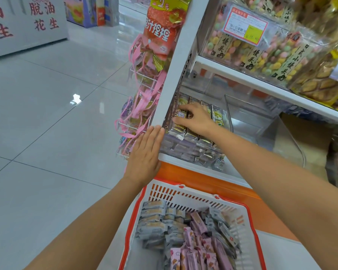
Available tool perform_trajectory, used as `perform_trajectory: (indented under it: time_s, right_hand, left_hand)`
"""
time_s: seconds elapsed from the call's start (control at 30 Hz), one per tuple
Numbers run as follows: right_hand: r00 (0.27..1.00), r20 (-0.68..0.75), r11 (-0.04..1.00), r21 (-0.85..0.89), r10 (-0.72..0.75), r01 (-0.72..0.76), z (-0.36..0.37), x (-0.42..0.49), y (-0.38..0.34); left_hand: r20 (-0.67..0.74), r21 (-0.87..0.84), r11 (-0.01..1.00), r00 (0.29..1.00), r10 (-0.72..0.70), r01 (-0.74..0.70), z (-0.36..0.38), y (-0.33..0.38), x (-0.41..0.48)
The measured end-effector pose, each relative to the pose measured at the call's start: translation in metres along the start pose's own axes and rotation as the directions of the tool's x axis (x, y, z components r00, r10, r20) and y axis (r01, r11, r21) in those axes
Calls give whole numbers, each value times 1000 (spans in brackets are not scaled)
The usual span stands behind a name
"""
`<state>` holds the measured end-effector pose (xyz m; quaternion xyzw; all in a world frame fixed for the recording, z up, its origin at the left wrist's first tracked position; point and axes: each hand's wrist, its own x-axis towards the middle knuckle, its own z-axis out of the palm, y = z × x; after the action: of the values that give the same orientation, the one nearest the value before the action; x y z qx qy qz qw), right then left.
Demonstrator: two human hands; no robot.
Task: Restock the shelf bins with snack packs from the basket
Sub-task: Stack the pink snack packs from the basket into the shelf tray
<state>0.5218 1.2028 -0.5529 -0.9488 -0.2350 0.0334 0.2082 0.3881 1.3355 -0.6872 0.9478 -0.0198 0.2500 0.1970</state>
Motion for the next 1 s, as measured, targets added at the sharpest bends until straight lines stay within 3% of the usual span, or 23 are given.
perform_trajectory:
  time_s: [0.13, 0.47, 0.6, 0.73, 0.9, 1.0]
  right_hand:
    - [999, 38, 998, -59, -13, 15, 0, -5, -2]
    - [999, -35, 998, -61, -17, 15, 9, -4, -2]
    - [986, -149, 995, 61, -70, 80, 3, -16, 6]
    - [934, -335, 941, 255, -128, 221, -9, -54, 22]
    - [864, -493, 893, 340, -99, 296, -8, -124, 61]
    - [894, -447, 908, 360, -34, 214, 13, -166, 103]
  left_hand:
    - [9, 5, 1000, 1000, -3, 3, 1, 1, -1]
    - [37, 22, 1000, 999, -23, 22, -6, 7, -2]
    - [-25, 50, 998, 999, -36, 37, -4, 19, -5]
    - [-102, 117, 986, 986, 129, -117, 7, 45, -15]
    - [91, 122, 959, 965, 247, -257, 33, 75, -33]
    - [321, 154, 954, 926, 199, -258, 58, 92, -46]
